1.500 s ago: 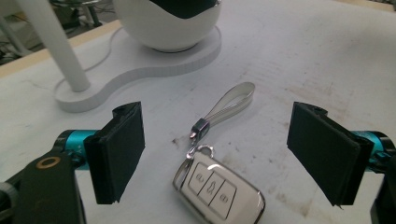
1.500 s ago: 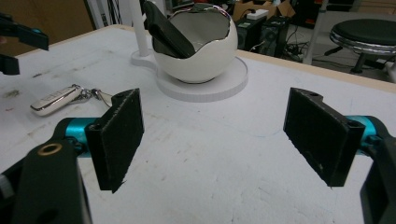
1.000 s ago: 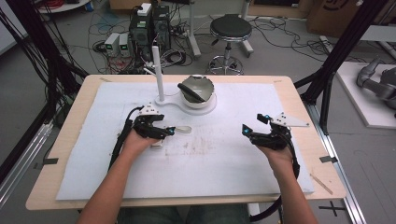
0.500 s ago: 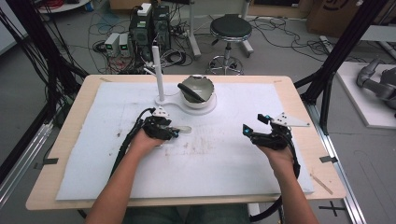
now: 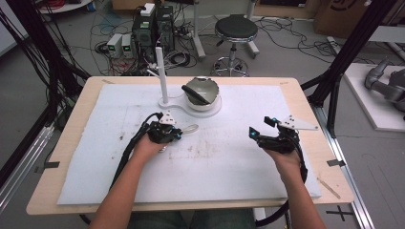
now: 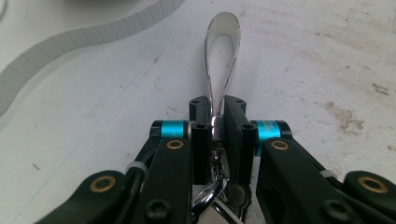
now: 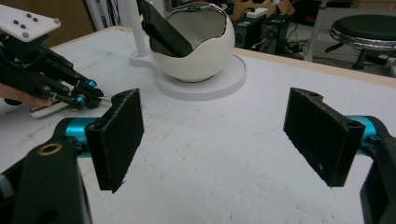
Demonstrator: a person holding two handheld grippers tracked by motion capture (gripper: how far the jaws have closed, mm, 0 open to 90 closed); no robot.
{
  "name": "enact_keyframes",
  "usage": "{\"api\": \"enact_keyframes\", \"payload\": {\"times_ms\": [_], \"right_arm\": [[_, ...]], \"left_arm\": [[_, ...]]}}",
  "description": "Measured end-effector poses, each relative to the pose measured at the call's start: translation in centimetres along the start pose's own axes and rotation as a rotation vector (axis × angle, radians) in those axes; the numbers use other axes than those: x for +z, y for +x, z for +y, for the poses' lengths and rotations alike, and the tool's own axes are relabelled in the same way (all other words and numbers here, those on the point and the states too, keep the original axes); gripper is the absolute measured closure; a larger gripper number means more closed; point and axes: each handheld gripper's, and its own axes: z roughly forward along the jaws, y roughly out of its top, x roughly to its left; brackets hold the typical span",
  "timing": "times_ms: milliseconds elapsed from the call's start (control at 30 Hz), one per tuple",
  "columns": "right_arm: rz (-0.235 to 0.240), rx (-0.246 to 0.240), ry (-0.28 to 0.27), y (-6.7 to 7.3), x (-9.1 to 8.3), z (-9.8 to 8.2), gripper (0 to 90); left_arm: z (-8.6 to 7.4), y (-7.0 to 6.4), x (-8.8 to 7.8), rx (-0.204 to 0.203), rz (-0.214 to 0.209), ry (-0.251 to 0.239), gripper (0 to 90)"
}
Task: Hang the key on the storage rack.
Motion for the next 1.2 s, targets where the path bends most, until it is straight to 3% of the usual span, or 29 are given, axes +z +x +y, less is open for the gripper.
{"api": "enact_keyframes", "payload": {"times_ms": [167,200,233,267,300,333,367,400,467,533,867,1200], "right_arm": [[0.002,0.006,-0.001,-0.1,0.1,0.0,20.7],[0.005,0.004,-0.002,-0.1,0.1,0.0,20.6],[0.005,0.004,-0.002,-0.1,0.1,0.0,20.6],[0.006,0.005,-0.002,0.0,0.1,0.1,20.6],[0.006,0.005,-0.002,0.0,0.1,0.1,20.6],[0.007,0.007,-0.005,0.0,0.1,0.1,20.7],[0.007,0.007,-0.005,0.0,0.1,0.1,20.7],[0.006,0.004,-0.008,-0.1,0.1,0.1,20.6],[0.008,0.004,-0.008,-0.1,0.1,0.1,20.7],[0.012,0.004,-0.006,0.0,0.1,0.1,20.7],[0.016,0.009,-0.009,-0.2,0.1,0.1,20.7],[0.02,0.014,-0.005,-0.2,0.2,0.1,20.7]], "left_arm": [[0.2,0.4,-2.1,-0.074,0.018,-0.12,81.3],[0.4,0.7,-3.2,-0.098,0.054,-0.158,81.4],[0.4,0.7,-3.2,-0.098,0.054,-0.158,81.4],[0.5,0.9,-4.5,-0.124,0.086,-0.201,81.4],[0.5,0.9,-4.5,-0.124,0.086,-0.201,81.4],[0.6,1.0,-5.6,-0.143,0.111,-0.246,81.4],[0.6,1.0,-5.6,-0.143,0.111,-0.246,81.4],[0.8,1.1,-6.7,-0.148,0.128,-0.288,81.4],[0.9,1.1,-7.1,-0.148,0.138,-0.302,81.4],[1.3,1.2,-8.3,-0.165,0.159,-0.354,81.4],[3.3,1.9,-11.2,-0.187,0.217,-0.437,81.4],[4.6,2.9,-13.1,-0.191,0.257,-0.476,81.4]]}}
